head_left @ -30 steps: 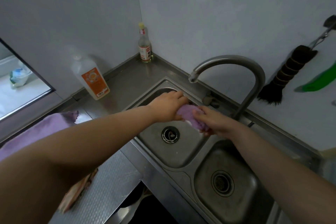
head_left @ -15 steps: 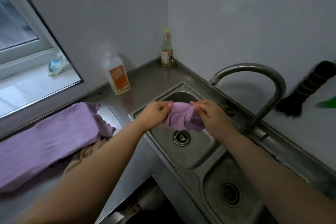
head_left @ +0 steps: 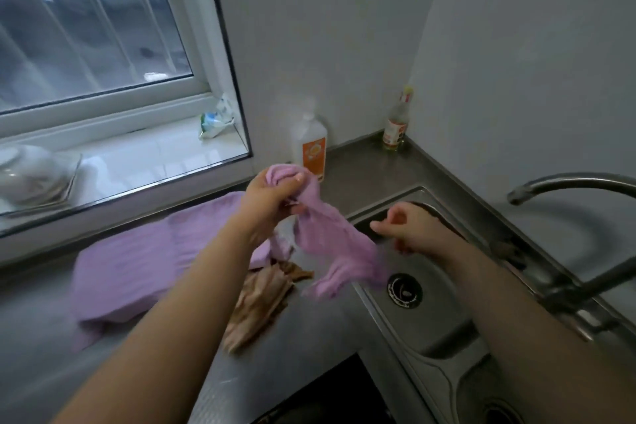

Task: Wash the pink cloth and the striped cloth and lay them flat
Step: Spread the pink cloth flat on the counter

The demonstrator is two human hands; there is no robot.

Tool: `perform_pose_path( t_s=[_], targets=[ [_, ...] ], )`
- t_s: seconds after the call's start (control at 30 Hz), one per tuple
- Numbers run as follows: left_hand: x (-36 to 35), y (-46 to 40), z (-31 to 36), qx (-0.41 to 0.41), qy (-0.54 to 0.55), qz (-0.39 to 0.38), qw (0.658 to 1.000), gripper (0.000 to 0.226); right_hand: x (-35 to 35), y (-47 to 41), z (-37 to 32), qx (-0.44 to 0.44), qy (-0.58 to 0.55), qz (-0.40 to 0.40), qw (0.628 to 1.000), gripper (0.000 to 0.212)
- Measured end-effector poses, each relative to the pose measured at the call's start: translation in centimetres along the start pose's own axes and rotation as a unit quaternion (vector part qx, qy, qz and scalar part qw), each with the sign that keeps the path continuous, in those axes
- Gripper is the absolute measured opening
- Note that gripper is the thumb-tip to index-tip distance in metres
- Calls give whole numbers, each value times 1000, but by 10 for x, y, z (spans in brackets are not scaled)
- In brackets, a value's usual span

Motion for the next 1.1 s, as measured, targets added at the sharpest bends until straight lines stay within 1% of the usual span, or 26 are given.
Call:
perform_pose_path(
  t_s=[0.03, 0.1, 0.17, 0.2, 0.23, 0.3, 0.33, 0.37, 0.4, 0.43, 0.47, 0.5, 0.53, 0.57, 0.63, 0.67, 0.73, 0.8, 0.83, 0.87, 0.93, 0.97, 1.0, 1.03, 1.07, 1.1],
  targets=[
    [11, 1, 7, -6, 6, -16, 1000, 16, -16, -2, -7, -6, 4, -45, 999, 33],
    [29, 4, 17, -16, 0, -37, 999, 24, -51, -11, -19, 0, 20, -111, 994, 50],
    [42, 7, 23, -11, -31, -42, 999, 28, -85, -21, -38, 52, 13, -117, 992, 62],
    [47, 9, 25, -8, -49, -43, 998, 29, -101, -26, -50, 84, -2, -114, 990, 63],
    [52, 11, 28, -10, -72, -44, 996, 28, -115, -31, -61, 112, -26, -114, 987, 58],
    [62, 15, 39, -30, -142, -43, 988, 19, -137, -37, -84, 145, -88, -115, 979, 36],
    [67, 18, 47, -48, -200, -37, 978, 15, -145, -38, -94, 154, -96, -106, 978, 24],
    [74, 20, 55, -77, -278, -25, 957, 18, -152, -41, -100, 163, -88, -86, 979, 15],
    [81, 21, 62, -107, -366, -4, 924, 24, -158, -44, -103, 168, -85, -64, 980, 13],
    [90, 21, 67, -129, -457, 25, 880, 29, -163, -46, -106, 173, -88, -48, 980, 15],
    [99, 21, 71, -140, -523, 55, 839, 33, -167, -47, -108, 172, -91, -35, 980, 16],
    [110, 19, 73, -142, -549, 75, 820, 36, -170, -47, -111, 172, -91, -23, 981, 18],
    [121, 17, 74, -145, -542, 79, 824, 37, -171, -47, -114, 173, -85, -15, 981, 20],
    [131, 14, 74, -155, -502, 70, 848, 35, -172, -48, -117, 173, -78, -13, 982, 22],
    [146, 12, 75, -172, -366, 55, 913, 25, -173, -46, -126, 168, -86, -34, 981, 21],
    [152, 12, 76, -164, -294, 51, 940, 21, -174, -45, -131, 164, -94, -44, 981, 20],
    [159, 13, 78, -137, -190, 46, 971, 16, -174, -45, -141, 189, -78, -21, 979, 20],
    [166, 13, 81, -125, -183, 49, 974, 12, -172, -43, -151, 241, 9, 43, 970, 19],
    [169, 12, 83, -128, -217, 57, 966, 11, -171, -42, -155, 261, 67, 75, 960, 17],
    [173, 10, 85, -135, -273, 68, 950, 13, -171, -40, -160, 275, 114, 96, 950, 16],
    [179, 9, 89, -153, -393, 95, 902, 26, -172, -42, -165, 278, 188, 123, 934, 28],
    [181, 9, 91, -162, -423, 102, 886, 32, -172, -43, -168, 279, 224, 139, 923, 33],
    [183, 8, 93, -169, -424, 98, 884, 34, -172, -44, -170, 285, 245, 154, 914, 34],
    [185, 8, 93, -168, -398, 86, 898, 33, -173, -44, -173, 295, 232, 160, 913, 33],
    [188, 8, 94, -160, -355, 71, 918, 29, -173, -44, -174, 298, 178, 151, 926, 30],
    [190, 8, 94, -152, -311, 56, 937, 24, -174, -43, -175, 291, 92, 122, 944, 25]
  ],
)
Point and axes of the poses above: each hand's wrist, its own y-axis away from the middle knuckle, its own x-axis out of the back of the hand, z = x × y, the point moved 4 cm from there along -y, towards the middle knuckle
